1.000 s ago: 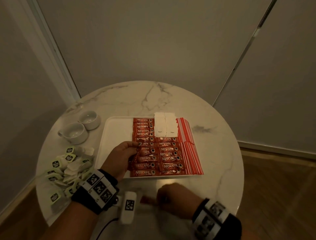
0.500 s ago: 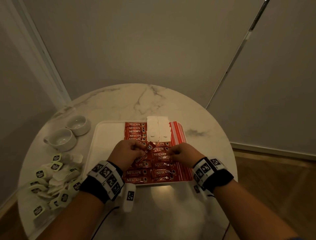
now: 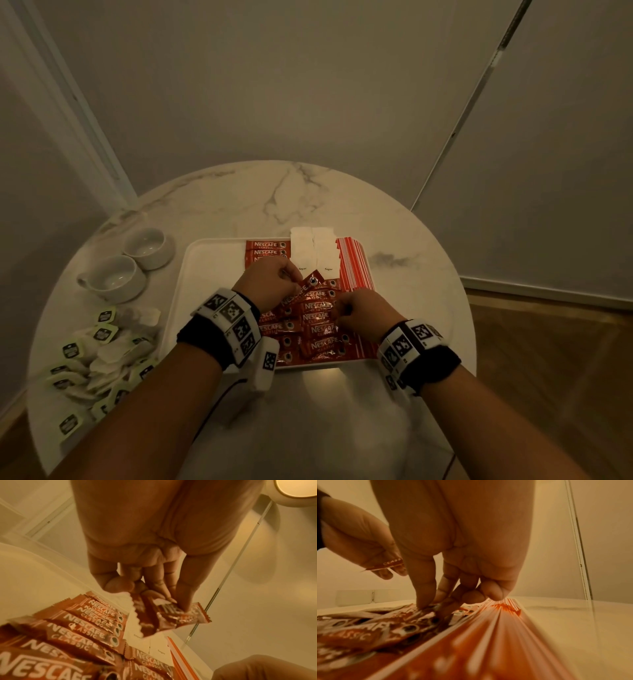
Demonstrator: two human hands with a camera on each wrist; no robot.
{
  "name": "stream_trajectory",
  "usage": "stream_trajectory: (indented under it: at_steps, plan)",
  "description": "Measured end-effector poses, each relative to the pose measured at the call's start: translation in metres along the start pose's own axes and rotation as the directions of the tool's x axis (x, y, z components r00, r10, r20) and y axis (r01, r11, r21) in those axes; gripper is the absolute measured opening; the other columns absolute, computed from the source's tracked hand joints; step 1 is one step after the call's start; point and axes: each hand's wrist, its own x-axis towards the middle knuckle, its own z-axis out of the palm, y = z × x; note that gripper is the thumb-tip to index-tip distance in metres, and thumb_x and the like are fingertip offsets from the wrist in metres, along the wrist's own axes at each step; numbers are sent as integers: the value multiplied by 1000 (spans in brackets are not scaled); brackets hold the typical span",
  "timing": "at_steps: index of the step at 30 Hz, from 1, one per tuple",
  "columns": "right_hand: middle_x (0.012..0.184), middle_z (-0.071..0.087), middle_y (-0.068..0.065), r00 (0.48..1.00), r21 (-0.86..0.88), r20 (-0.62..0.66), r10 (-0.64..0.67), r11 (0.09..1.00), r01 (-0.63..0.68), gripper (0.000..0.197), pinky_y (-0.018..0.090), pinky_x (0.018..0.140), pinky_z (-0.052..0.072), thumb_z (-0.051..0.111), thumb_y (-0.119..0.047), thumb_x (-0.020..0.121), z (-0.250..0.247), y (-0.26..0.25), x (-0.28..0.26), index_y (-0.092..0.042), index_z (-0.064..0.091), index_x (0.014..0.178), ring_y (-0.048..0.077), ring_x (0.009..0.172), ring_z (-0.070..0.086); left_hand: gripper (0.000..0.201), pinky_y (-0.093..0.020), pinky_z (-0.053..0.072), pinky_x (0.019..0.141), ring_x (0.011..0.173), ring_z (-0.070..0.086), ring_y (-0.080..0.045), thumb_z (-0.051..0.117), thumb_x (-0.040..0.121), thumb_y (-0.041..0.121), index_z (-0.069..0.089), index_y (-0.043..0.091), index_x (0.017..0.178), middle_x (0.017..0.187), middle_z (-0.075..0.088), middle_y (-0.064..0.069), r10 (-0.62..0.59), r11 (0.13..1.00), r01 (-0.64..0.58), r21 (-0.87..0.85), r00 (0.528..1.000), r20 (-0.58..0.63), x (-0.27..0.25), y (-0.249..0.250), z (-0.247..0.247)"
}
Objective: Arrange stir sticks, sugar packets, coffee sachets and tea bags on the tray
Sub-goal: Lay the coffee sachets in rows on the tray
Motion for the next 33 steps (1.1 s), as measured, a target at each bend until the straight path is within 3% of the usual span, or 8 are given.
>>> stream_trajectory:
  at_steps: [5,9,11,14,19,22,25,33]
  plan:
    - [92,60,-6,992,-68,-122,-26,997,18,9,31,88,51,67,-25,86,-3,2,1,-17,62,84,11,86,58,14,-21,47,71,86,60,-10,72,79,11,66,21,87,92,66,5,-12,998,9,67,999,52,6,-3,8]
    - [87,60,-11,961,156,-269,-70,981,116,15,22,74,47,63,-24,89,-23,-5,-2,-25,59,103,1,77,54,13,-22,48,70,84,59,-11,69,81,10,61,21,83,91,63,4,-2,989,-11,149,996,86,10,2,19]
    - [92,63,-14,968,177,-216,-127,970,167,26,15,70,40,65,-24,88,-33,-11,-1,-27,61,113,-4,76,53,13,-22,47,70,84,58,-12,67,81,11,59,20,84,91,61,4,25,974,-49,221,994,107,12,9,24]
    - [96,68,-10,973,50,-134,-187,979,195,19,12,71,38,65,-18,88,-37,-18,5,-20,70,106,-4,80,55,14,-27,50,72,84,58,-15,65,81,9,58,20,84,89,60,3,63,967,-91,238,991,122,14,18,28]
    - [85,68,-5,988,113,-114,-101,987,114,11,22,79,46,67,-8,84,-42,-8,16,-14,73,91,9,84,62,14,-24,49,81,91,54,-9,58,90,21,59,20,104,107,56,6,212,909,-185,373,977,-32,-9,19,41]
    - [86,69,-2,996,161,-86,-28,986,42,9,27,81,51,68,-8,84,-40,2,22,-14,72,89,13,84,65,25,-21,45,90,100,52,-9,49,96,25,57,18,119,124,46,4,289,831,-301,467,952,100,-41,8,61]
    - [88,68,-1,1000,151,-9,20,988,-18,9,31,86,53,68,-9,83,-31,4,26,-16,71,87,15,87,65,35,-32,42,104,117,47,-15,51,95,25,54,19,129,137,39,2,185,783,-294,549,952,245,-64,-9,84]
    - [99,69,2,998,105,-7,60,993,-59,12,32,90,50,66,-8,84,-24,0,28,-14,73,93,17,94,62,43,-36,37,107,126,35,-18,47,95,36,52,14,132,139,35,0,140,714,-330,618,931,336,-73,-18,88]
